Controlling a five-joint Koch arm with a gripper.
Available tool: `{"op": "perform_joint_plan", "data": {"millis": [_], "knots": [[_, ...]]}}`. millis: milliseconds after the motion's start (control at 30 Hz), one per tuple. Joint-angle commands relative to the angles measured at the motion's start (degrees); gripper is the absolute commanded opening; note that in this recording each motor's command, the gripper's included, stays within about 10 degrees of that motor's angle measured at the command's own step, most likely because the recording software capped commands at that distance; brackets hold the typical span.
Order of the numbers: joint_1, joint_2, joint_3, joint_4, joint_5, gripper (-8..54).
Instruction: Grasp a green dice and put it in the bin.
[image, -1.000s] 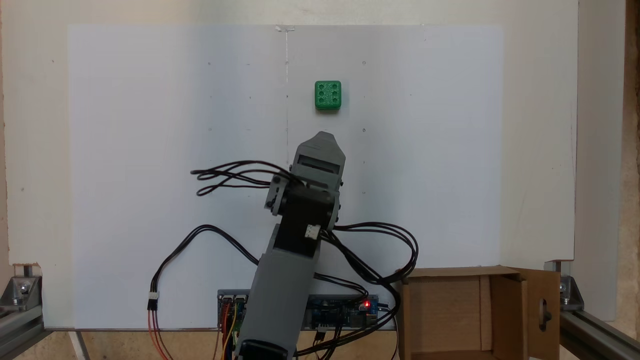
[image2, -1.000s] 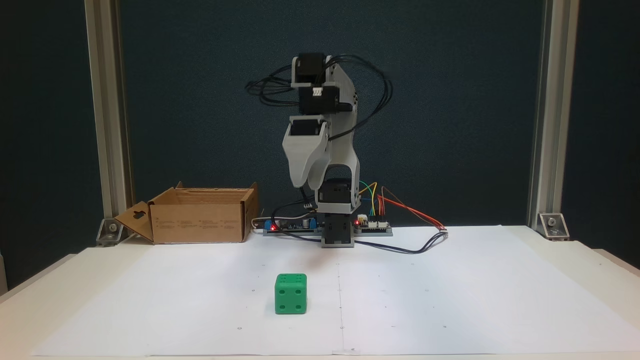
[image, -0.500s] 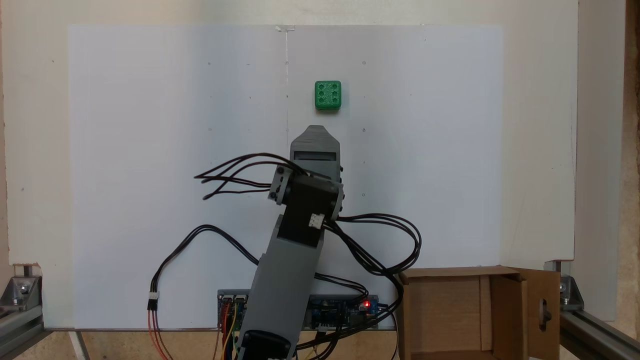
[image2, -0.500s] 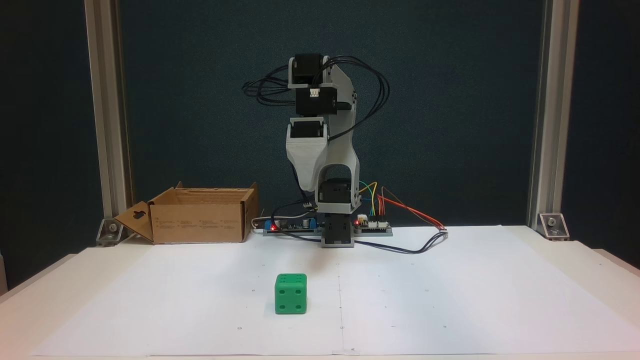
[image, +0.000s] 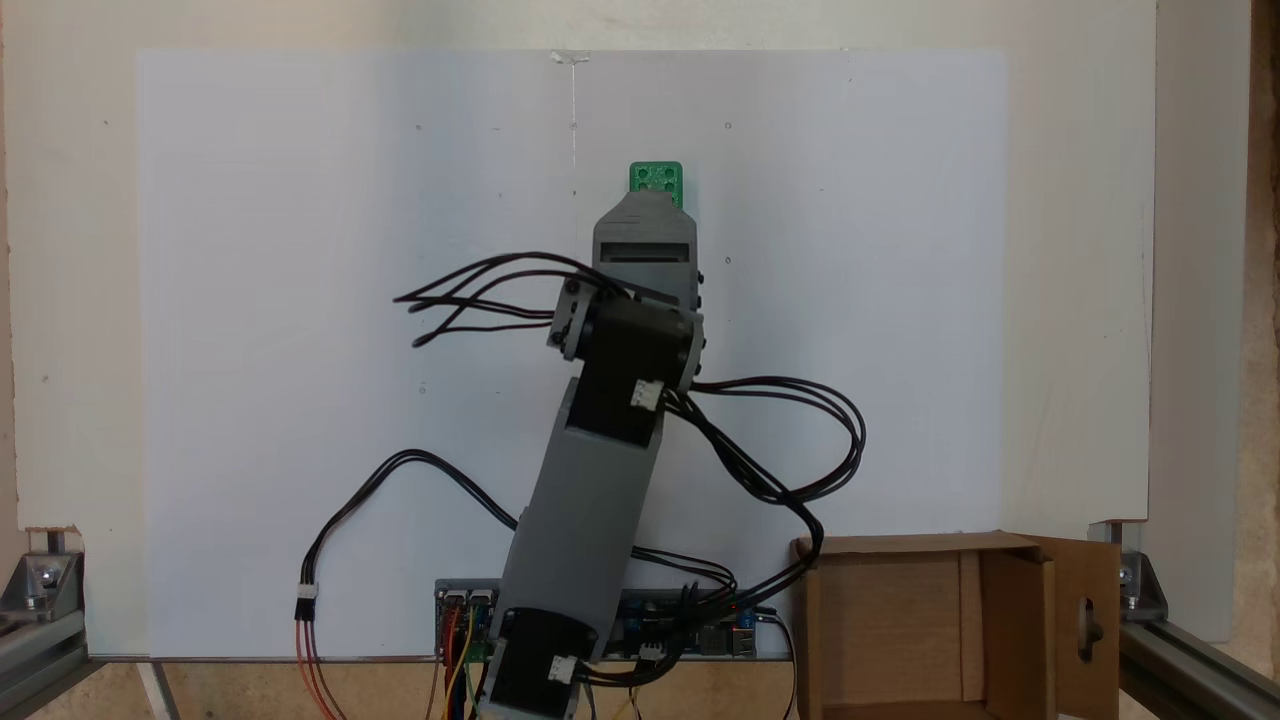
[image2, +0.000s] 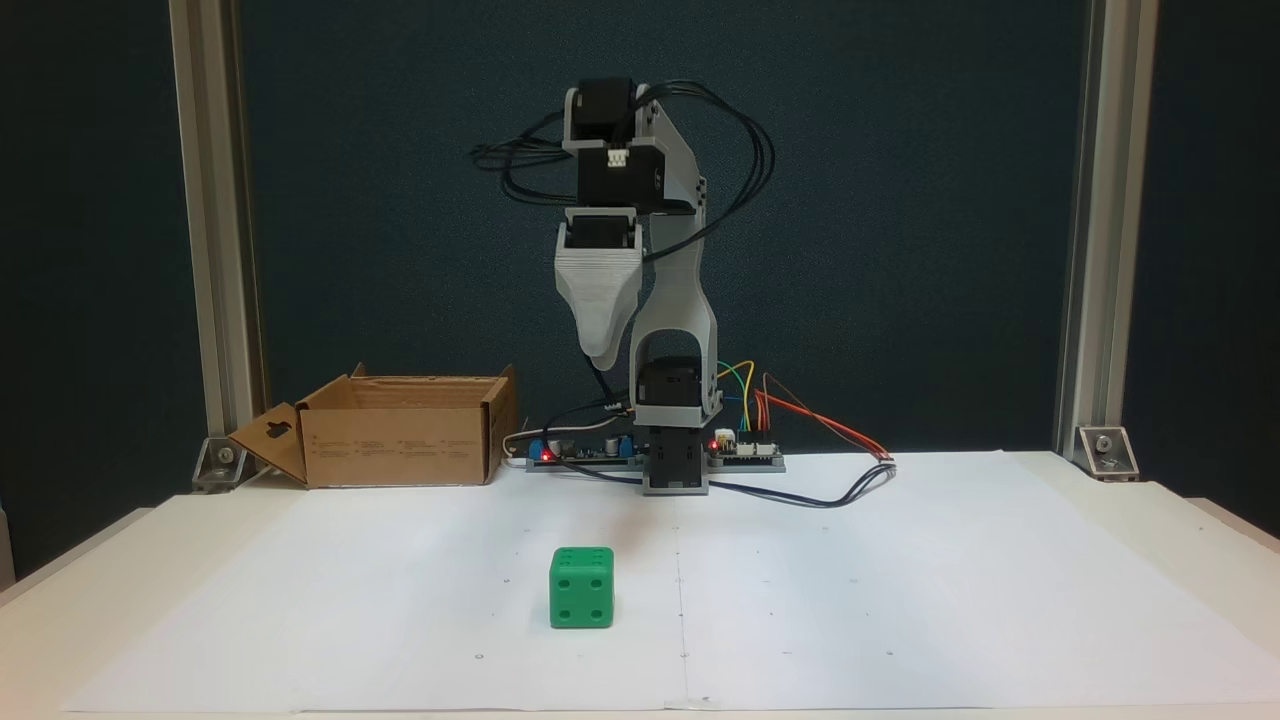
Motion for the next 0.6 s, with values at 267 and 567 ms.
{"op": "perform_joint_plan", "data": {"millis": [267, 567], "knots": [[-0.5, -7.9, -8.9, 2.4, 2.5, 43.4], [-0.4, -11.1, -11.1, 1.5, 6.9, 43.3]]}}
